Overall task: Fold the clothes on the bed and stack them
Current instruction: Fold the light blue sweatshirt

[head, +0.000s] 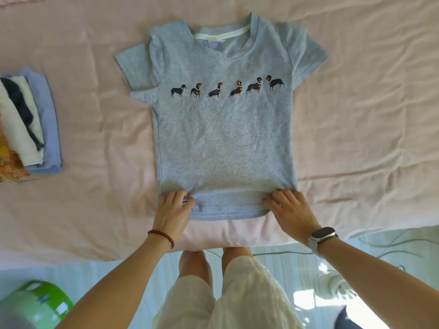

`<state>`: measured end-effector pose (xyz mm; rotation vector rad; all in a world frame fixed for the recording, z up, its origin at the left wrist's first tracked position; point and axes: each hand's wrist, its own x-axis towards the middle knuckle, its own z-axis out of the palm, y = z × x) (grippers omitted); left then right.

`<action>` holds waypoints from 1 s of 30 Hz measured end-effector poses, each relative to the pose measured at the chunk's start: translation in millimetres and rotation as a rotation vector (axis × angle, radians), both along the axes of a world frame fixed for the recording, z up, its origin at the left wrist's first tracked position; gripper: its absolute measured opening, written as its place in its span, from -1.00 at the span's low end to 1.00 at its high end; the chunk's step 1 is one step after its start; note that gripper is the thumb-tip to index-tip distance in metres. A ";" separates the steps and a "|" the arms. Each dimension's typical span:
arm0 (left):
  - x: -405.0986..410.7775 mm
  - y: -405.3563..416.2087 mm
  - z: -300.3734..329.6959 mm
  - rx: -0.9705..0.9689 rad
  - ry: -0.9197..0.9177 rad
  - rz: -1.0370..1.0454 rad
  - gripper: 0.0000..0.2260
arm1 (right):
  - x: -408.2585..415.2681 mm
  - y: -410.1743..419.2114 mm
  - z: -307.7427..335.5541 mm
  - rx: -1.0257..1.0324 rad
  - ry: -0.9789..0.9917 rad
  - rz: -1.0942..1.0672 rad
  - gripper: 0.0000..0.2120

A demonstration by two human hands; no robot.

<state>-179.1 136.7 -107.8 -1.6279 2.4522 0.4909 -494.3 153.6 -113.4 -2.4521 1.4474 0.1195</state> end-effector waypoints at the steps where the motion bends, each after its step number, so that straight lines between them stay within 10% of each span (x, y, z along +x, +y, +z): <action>1: 0.5 -4.2 0.9 0.034 0.024 -0.059 -0.65 | -1.8 -1.1 0.0 0.016 -0.013 0.030 -0.65; 10: 19.9 -12.1 20.8 0.724 -0.197 -0.237 -0.80 | -26.0 -9.8 8.9 0.247 0.013 0.274 -0.85; 21: -105.7 -148.7 30.6 0.287 0.114 0.115 -0.64 | -12.4 -171.0 22.1 0.387 -0.853 -1.425 -0.66; 30: -142.2 -213.0 1.1 0.311 -0.135 0.147 -0.12 | -26.4 -288.1 17.4 0.637 -1.158 -1.644 -0.86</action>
